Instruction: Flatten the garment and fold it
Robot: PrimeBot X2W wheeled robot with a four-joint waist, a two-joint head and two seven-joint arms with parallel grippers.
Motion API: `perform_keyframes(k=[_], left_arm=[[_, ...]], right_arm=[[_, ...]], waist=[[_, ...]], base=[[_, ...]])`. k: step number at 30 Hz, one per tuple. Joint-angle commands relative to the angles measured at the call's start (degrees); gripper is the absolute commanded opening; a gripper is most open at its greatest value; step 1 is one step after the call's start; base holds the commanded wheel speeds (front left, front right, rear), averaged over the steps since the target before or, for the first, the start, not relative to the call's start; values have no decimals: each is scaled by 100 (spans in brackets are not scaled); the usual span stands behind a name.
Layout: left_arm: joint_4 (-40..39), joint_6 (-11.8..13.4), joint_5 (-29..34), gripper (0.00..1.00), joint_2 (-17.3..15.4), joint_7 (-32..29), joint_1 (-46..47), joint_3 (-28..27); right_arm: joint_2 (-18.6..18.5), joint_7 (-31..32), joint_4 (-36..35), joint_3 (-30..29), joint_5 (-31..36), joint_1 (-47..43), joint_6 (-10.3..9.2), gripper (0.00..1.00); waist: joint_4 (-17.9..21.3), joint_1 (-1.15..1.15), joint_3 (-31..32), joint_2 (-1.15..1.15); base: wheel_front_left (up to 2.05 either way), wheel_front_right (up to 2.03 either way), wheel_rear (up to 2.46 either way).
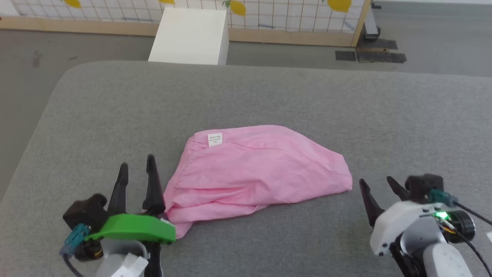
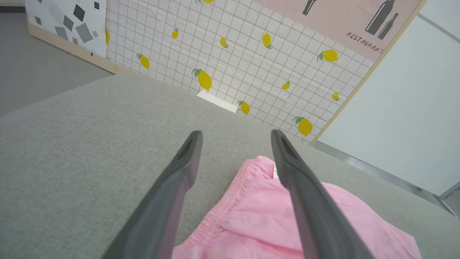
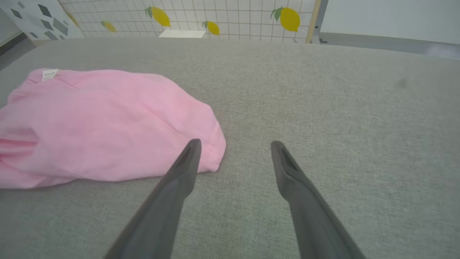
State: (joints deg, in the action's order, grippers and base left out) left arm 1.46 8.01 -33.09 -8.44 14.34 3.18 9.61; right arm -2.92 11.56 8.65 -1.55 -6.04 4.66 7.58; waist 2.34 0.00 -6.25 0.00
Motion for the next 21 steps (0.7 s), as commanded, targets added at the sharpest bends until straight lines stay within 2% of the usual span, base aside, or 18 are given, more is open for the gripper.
perform_keyframes(k=[1, 9, 17, 18, 19, 21], left_arm=[[10, -72, 143, 100, 55, 45, 147, -39], [-63, -432, 725, 100, 445, 64, 360, -292], [78, -656, 834, 100, 546, 65, 424, -310], [109, -677, 828, 100, 549, 65, 434, -313], [147, -698, 829, 100, 551, 65, 447, -311], [177, -690, 788, 100, 553, 65, 452, -268]], right_arm=[[4, 150, 89, 20, 34, 174, -9, 100], [4, 1187, 695, 136, 341, 766, -9, 100], [4, 1375, 910, 132, 574, 1026, -9, 100], [4, 1357, 906, 132, 572, 1044, -9, 94], [4, 1318, 891, 129, 566, 1062, -9, 53], [4, 1227, 856, 153, 520, 1076, -9, 0]], waist=[[-121, 0, -161, 0], [-322, 0, -510, 0], [-424, 0, -711, 0], [-426, 0, -720, 0], [-426, 0, -723, 0], [-411, 0, -709, 0]], base=[[0, 0, 0], [0, 0, 0], [0, 0, 0], [0, 0, 0], [0, 0, 0], [0, 0, 0]])
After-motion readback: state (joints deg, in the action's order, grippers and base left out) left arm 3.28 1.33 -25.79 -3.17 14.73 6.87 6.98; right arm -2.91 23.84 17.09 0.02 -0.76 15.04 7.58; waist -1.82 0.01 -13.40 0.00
